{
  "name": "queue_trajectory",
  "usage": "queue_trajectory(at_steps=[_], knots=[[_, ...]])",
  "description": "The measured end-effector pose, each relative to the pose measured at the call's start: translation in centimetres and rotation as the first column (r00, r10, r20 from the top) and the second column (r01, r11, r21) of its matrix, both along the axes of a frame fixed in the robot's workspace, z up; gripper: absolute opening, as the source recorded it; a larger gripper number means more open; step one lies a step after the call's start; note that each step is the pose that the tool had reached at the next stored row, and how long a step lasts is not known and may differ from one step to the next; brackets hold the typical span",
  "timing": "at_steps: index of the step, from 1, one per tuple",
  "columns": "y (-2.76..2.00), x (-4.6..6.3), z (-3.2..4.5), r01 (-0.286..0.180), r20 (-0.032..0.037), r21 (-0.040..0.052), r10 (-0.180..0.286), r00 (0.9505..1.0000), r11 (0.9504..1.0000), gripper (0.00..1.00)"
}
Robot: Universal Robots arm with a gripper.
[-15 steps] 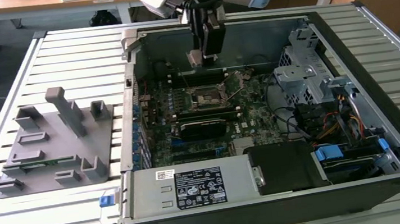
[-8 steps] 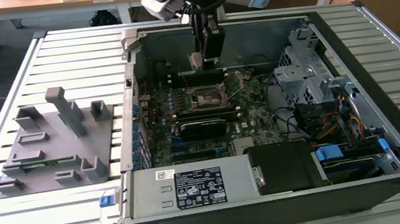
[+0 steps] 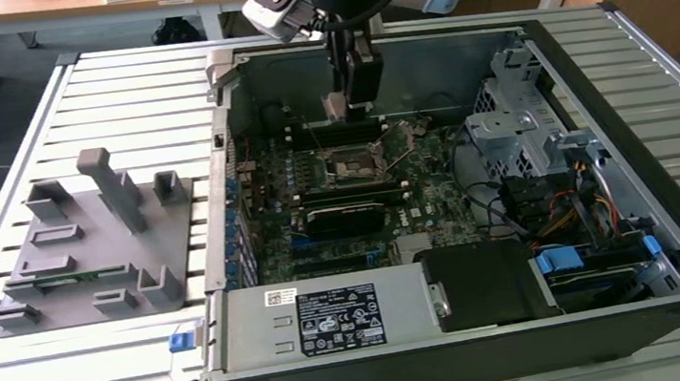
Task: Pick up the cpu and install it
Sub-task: 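Place the cpu into insertion slot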
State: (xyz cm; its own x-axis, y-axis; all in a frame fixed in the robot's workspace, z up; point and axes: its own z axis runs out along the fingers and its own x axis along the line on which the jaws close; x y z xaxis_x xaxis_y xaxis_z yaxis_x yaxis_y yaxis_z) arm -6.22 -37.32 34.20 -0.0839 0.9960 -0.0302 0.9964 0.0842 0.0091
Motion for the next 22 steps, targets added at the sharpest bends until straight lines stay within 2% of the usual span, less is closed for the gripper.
queue_trajectory(at_steps=[4,9,22], knots=[[0.02,0.0,-0.13,0.0,0.0,0.0,0.0,1.0,1.0,0.54],[0.21,0.1,-0.75,0.012,0.0001,0.0,-0.012,0.9999,0.9999,0.54],[2.05,0.6,-2.49,0.015,0.0001,-0.0005,-0.015,0.9999,0.9999,0.54]])
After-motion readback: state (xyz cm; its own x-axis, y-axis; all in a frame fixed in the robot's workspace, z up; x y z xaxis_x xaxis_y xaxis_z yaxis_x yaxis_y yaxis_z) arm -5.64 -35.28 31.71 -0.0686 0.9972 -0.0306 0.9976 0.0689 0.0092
